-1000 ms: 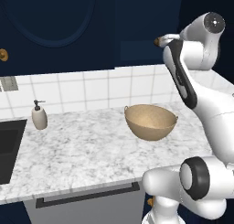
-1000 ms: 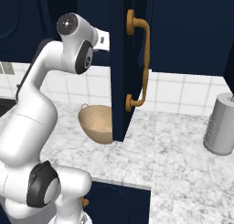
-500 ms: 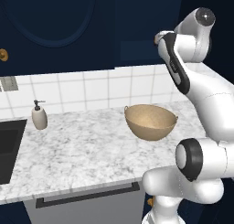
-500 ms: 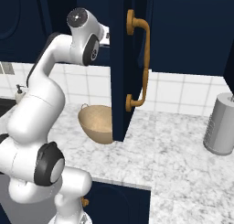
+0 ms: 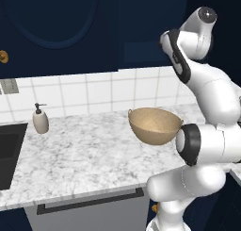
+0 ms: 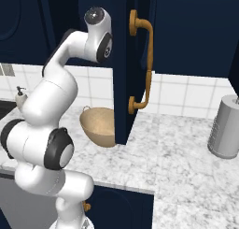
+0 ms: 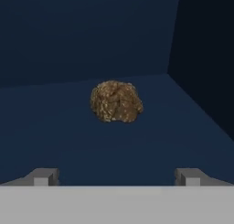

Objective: Open the cabinet, pick up the bread from the cabinet and place it in the basket. Then move the basket to the dining counter.

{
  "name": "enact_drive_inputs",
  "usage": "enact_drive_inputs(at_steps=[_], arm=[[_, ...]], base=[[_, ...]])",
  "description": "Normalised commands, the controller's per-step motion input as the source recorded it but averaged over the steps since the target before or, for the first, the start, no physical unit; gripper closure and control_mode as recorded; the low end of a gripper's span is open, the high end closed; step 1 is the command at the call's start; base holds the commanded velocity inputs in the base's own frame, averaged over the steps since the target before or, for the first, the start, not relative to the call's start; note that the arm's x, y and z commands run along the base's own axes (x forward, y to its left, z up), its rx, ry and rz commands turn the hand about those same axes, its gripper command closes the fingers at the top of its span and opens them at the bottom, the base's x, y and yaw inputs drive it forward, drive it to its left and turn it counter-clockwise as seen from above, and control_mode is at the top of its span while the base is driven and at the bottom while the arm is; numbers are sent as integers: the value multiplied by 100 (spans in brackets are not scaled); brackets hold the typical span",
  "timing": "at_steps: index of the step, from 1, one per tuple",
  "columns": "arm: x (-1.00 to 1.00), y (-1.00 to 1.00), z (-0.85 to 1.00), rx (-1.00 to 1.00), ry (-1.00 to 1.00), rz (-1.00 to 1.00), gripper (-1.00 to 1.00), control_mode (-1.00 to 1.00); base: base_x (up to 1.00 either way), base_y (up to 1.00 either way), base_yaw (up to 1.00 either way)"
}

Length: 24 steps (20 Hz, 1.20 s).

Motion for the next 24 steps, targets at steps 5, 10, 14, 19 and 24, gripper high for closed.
enact_drive_inputs(at_steps=[5,10,14,19,24], arm=[[55,0,-14,0,5,0,-100,-100],[56,0,0,1,7,0,-100,-100],[55,-1,0,2,7,0,-100,-100],[30,-14,0,1,1,0,-100,-100],[10,-13,-6,0,0,0,-100,-100]], base=[[0,0,0],[0,0,0],[0,0,0],[0,0,0],[0,0,0]])
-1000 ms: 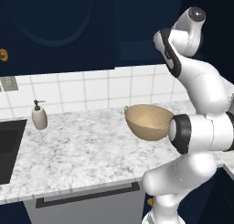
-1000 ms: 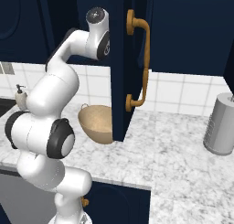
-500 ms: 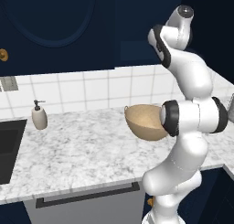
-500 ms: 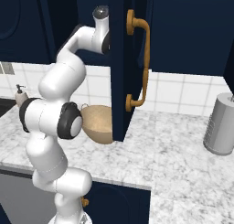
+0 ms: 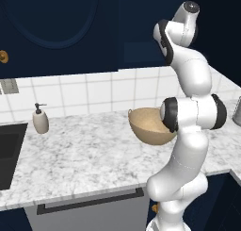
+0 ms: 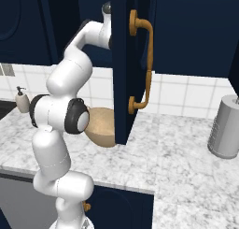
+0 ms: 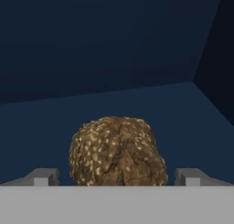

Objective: Open the cabinet, pick up the bread from the cabinet and place it in the basket. Then move the basket to the dining counter.

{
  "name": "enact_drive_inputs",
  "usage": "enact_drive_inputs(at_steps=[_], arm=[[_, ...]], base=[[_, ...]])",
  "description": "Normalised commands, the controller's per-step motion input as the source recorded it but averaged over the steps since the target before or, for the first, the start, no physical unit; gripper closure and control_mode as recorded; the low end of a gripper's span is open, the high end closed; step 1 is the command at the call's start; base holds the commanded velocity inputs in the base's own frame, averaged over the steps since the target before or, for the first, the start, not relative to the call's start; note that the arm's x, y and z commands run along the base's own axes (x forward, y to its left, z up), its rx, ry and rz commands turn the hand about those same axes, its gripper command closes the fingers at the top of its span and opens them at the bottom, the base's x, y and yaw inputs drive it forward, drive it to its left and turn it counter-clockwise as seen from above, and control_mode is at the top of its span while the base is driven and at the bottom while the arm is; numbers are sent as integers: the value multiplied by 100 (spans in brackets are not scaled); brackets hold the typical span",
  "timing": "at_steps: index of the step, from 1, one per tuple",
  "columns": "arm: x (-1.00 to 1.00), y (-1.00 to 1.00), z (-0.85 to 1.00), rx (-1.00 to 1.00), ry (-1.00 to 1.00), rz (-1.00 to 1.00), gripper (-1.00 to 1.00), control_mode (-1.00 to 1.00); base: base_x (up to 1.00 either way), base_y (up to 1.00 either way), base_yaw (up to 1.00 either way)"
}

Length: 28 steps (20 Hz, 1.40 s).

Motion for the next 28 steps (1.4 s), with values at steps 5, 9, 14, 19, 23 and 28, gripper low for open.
enact_drive_inputs(at_steps=[5,9,14,19,23,28], arm=[[1,-3,-20,0,0,0,-100,-100],[6,0,-21,0,-3,0,-100,-100],[30,0,-11,0,-1,0,-100,-100],[38,0,-6,0,0,0,-100,-100],[27,0,-11,0,0,0,100,-100],[-1,0,-5,0,-2,0,100,-100]], base=[[0,0,0],[0,0,0],[0,0,0],[0,0,0],[0,0,0],[0,0,0]])
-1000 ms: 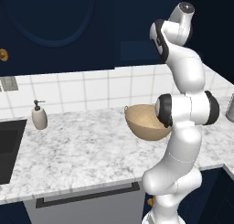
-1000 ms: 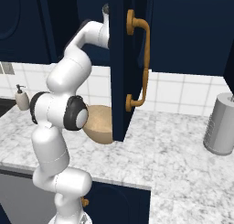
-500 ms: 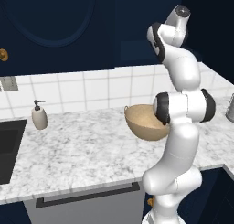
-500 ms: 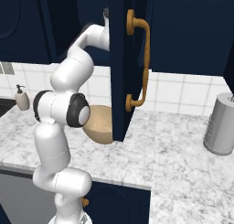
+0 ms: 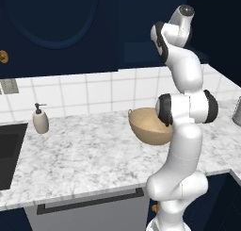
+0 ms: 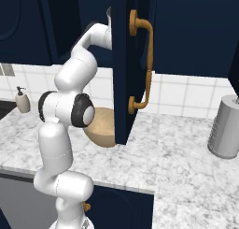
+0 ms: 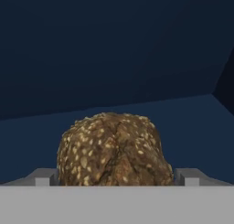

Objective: Open the cabinet, pick up the bread from the cabinet and place it in the basket. Then move the basket to the dining counter.

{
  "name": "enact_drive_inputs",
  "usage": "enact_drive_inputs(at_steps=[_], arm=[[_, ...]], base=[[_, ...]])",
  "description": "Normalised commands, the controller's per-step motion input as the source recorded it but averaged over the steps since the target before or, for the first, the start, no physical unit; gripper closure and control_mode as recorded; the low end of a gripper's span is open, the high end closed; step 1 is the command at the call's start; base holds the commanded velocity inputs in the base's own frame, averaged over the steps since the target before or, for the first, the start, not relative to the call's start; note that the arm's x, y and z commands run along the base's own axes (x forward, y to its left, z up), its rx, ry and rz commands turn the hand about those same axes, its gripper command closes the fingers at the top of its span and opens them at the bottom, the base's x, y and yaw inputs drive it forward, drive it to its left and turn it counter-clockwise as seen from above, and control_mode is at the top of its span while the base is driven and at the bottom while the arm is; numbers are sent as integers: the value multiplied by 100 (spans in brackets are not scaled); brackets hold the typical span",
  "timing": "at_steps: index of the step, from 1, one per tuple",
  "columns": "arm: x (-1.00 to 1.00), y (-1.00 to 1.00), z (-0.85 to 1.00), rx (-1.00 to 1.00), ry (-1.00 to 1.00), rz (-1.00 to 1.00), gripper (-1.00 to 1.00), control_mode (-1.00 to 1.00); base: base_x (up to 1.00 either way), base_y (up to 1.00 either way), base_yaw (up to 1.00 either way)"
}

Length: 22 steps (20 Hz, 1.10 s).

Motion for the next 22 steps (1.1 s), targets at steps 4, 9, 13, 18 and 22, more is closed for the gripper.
enact_drive_inputs(at_steps=[4,9,13,18,22], arm=[[-11,0,-15,0,-17,0,100,-100],[-22,4,-2,0,-24,0,100,-100],[-86,21,0,0,-9,0,100,-100],[-95,30,20,0,-7,0,100,-100],[-77,16,37,0,0,0,100,-100]], base=[[0,0,0],[0,0,0],[0,0,0],[0,0,0],[0,0,0]])
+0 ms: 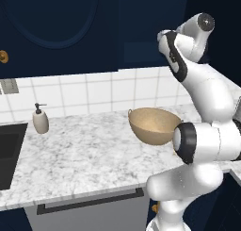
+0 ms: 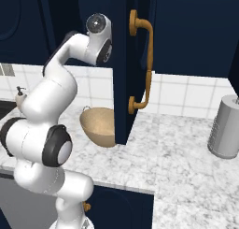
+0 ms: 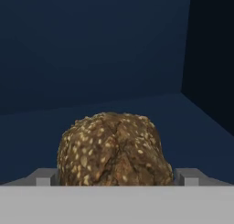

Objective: Open the cabinet, pick up the bread from the cabinet and place it in the basket. Then move the basket to the dining counter.

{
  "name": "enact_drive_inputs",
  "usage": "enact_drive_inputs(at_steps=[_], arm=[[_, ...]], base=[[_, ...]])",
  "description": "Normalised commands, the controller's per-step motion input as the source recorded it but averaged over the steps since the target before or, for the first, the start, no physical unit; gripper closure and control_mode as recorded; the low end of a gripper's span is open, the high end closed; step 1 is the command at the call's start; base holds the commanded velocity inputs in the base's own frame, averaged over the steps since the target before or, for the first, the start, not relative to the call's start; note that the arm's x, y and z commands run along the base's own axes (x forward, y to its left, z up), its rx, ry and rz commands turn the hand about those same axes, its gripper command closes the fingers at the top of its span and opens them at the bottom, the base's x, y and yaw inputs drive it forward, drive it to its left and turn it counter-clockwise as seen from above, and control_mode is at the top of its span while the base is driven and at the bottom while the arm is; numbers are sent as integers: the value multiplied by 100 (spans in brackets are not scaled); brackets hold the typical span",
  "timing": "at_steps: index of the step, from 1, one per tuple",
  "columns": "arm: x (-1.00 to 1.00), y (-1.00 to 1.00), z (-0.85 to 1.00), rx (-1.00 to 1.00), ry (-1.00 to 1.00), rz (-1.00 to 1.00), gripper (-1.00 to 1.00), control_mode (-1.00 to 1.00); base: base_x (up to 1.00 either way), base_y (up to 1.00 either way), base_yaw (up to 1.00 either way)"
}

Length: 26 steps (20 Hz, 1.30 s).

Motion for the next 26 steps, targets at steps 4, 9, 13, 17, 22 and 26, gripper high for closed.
enact_drive_inputs(at_steps=[4,9,13,17,22,26], arm=[[-99,15,26,0,0,0,100,-100],[-100,21,3,0,2,0,100,-100],[-100,30,-14,0,14,0,100,-100],[-100,7,-31,0,26,-1,100,-100],[-76,0,-56,1,28,-1,100,-100],[-18,4,-97,0,10,0,100,-100]], base=[[0,0,0],[0,0,0],[0,0,0],[0,0,0],[0,0,0],[0,0,0]])
